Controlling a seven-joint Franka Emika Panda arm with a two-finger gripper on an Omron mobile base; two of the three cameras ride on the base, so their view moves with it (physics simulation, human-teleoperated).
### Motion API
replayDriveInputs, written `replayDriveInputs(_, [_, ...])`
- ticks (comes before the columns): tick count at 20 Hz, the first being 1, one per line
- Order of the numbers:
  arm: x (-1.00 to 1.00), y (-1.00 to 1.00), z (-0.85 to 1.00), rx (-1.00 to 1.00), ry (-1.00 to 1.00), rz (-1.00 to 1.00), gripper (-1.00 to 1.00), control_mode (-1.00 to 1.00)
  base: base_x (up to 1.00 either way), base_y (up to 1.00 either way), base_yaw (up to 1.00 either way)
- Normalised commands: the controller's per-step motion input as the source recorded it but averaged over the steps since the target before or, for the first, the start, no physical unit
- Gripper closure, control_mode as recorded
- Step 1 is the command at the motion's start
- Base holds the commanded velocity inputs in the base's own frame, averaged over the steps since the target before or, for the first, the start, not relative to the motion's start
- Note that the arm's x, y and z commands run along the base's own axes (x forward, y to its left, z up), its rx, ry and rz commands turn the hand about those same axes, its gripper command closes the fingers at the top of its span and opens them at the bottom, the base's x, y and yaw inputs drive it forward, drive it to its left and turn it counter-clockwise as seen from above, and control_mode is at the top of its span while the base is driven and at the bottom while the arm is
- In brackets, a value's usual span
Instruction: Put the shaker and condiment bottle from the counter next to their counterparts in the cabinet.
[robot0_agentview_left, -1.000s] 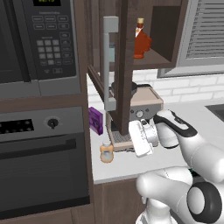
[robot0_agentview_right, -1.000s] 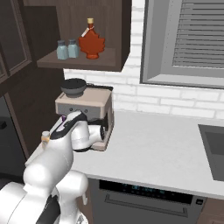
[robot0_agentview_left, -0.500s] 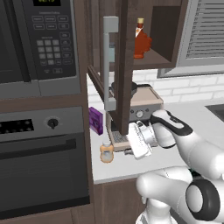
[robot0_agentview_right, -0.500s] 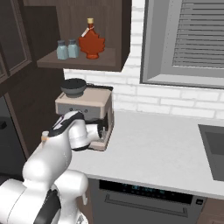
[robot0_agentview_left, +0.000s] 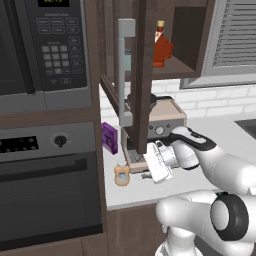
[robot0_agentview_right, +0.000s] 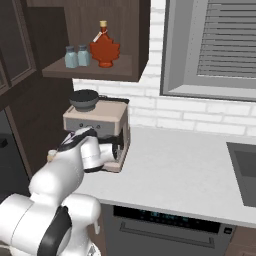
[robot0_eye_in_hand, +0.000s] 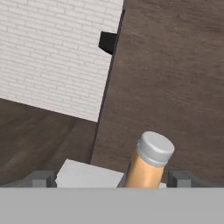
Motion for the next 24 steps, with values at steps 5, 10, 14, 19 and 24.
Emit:
replayDriveInputs(5, [-0.14, 0.19, -0.40, 0.00, 0.00, -0.07, -1.00, -1.00, 0.00, 0.00, 0.00])
replayDriveInputs(10, [-0.31, 0.45, -0.43, 0.00, 0.00, -0.06, -1.00, -1.00, 0.00, 0.00, 0.00])
replayDriveInputs(14, [-0.28, 0.24, -0.30, 0.00, 0.00, -0.07, -1.00, -1.00, 0.00, 0.00, 0.00])
replayDriveInputs(19, [-0.13, 0.00, -0.28, 0.00, 0.00, -0.08, -1.00, -1.00, 0.00, 0.00, 0.00])
replayDriveInputs(24, [-0.14, 0.01, -0.28, 0.00, 0.00, -0.08, -1.00, -1.00, 0.00, 0.00, 0.00])
